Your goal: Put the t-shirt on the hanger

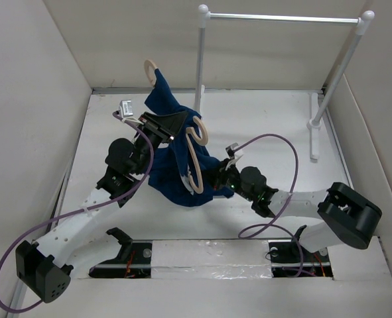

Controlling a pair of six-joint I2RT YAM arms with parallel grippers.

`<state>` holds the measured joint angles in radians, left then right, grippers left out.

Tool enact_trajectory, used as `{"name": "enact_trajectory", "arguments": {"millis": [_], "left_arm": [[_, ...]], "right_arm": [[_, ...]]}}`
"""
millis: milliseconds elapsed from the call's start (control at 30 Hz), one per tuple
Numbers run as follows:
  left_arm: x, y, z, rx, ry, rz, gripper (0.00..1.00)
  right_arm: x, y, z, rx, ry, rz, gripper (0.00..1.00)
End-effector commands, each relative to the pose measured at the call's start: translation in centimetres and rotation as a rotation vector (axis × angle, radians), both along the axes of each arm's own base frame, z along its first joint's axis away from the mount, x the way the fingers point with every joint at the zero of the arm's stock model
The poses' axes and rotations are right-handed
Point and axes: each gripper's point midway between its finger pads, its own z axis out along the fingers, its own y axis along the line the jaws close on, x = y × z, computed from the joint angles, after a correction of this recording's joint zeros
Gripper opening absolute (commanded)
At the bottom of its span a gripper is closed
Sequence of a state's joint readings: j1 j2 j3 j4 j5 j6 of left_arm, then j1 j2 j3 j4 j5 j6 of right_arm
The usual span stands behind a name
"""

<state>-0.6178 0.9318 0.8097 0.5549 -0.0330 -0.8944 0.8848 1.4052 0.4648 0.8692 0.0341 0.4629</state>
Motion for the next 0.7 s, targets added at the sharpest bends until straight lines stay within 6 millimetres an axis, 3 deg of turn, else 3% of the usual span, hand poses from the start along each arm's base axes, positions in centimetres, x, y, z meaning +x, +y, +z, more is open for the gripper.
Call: {"name": "enact_trajectory", "arguments": {"millis": [0, 33, 233, 267, 400, 567, 667], "left_arm": [[-1.7, 1.2, 4.1, -0.115, -0.114, -0.014, 0.00], [-1.8, 1.1, 3.6, -0.124, -0.115, -0.022, 0.00], [-1.8, 2.6, 5.6, -0.248, -0.180, 0.026, 0.00], [-1.7, 2.8, 5.9, -0.260, -0.194, 0.039, 0.00], [0.2, 3.4, 7.8, -0.290, -0.247, 0.098, 0.00], [2.1, 3.5, 8.3, -0.269, -0.258, 0.156, 0.00], [3.2, 3.8, 8.3, -0.229, -0.278, 0.213, 0.00]], "right_arm": [[0.0, 1.4, 2.8, 0.076, -0.059, 0.016, 0.00], [-0.1, 1.5, 2.2, 0.074, -0.033, 0.018, 0.00], [-4.3, 2.4, 0.2, 0.152, 0.098, 0.131, 0.00], [-4.7, 1.9, -1.0, 0.143, 0.123, 0.129, 0.00], [-7.8, 2.4, -2.2, 0.119, 0.191, 0.192, 0.00], [-10.9, 2.8, -3.5, 0.070, 0.253, 0.239, 0.00], [-12.0, 1.9, -3.6, 0.073, 0.281, 0.247, 0.00]]}}
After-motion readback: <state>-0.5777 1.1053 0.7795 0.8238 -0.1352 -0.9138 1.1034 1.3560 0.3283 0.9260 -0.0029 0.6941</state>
